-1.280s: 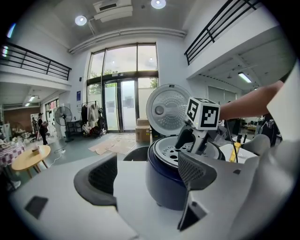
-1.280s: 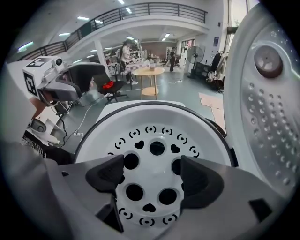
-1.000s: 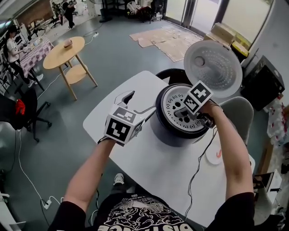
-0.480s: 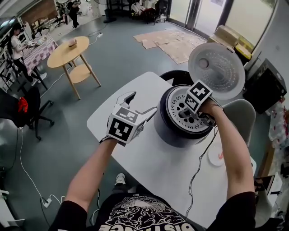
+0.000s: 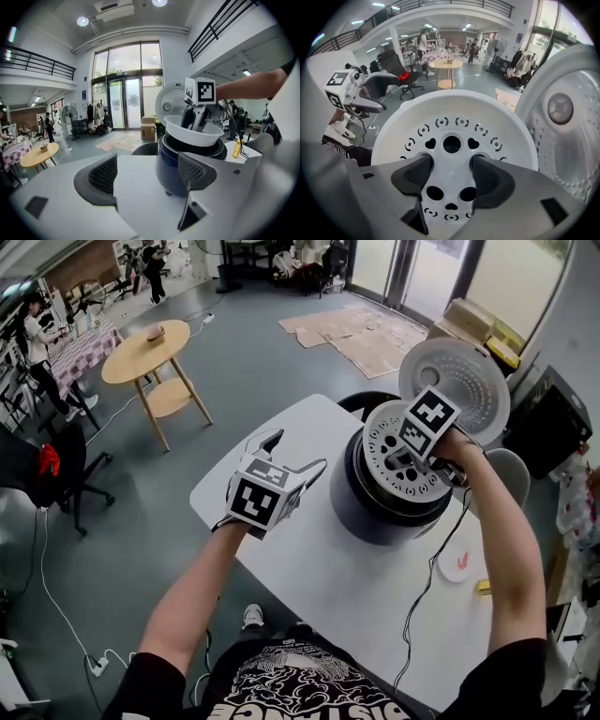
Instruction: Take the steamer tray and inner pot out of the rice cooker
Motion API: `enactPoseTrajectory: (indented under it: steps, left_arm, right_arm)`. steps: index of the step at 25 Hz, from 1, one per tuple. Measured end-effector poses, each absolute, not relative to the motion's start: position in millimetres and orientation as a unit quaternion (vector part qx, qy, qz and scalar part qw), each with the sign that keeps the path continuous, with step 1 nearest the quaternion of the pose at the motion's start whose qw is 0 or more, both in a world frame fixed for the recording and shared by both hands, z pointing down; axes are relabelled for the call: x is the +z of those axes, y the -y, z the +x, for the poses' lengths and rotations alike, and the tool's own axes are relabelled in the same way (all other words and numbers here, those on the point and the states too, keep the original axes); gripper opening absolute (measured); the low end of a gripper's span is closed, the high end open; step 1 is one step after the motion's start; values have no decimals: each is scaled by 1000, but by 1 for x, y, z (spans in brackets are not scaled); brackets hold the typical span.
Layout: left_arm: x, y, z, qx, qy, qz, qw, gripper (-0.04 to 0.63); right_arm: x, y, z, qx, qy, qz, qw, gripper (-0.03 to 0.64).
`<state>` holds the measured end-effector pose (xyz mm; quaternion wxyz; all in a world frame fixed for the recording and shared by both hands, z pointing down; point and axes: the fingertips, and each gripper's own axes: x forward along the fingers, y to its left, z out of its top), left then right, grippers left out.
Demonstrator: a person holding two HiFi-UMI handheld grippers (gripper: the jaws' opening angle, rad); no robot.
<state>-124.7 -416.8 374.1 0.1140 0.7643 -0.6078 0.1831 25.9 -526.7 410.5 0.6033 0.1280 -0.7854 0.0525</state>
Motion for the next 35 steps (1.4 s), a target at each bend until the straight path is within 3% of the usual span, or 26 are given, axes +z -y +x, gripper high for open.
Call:
enactPoseTrajectory:
  steps: [14, 19, 26, 35]
  left_arm:
    - [363, 371, -197, 167, 636, 743, 123, 393]
    - [365, 333, -267, 166, 660, 722, 127, 393]
    - [384, 288, -362, 167, 689, 690, 149, 393]
    - [430, 266, -410, 172, 683, 689, 170, 393]
  right_arm:
    - [353, 469, -78, -15, 803, 87, 589, 291]
    - [358, 431, -162, -39, 808, 54, 586, 290]
    - [393, 387, -266, -44, 808, 8, 588, 290]
    - [500, 349, -309, 5, 790, -6, 614, 290]
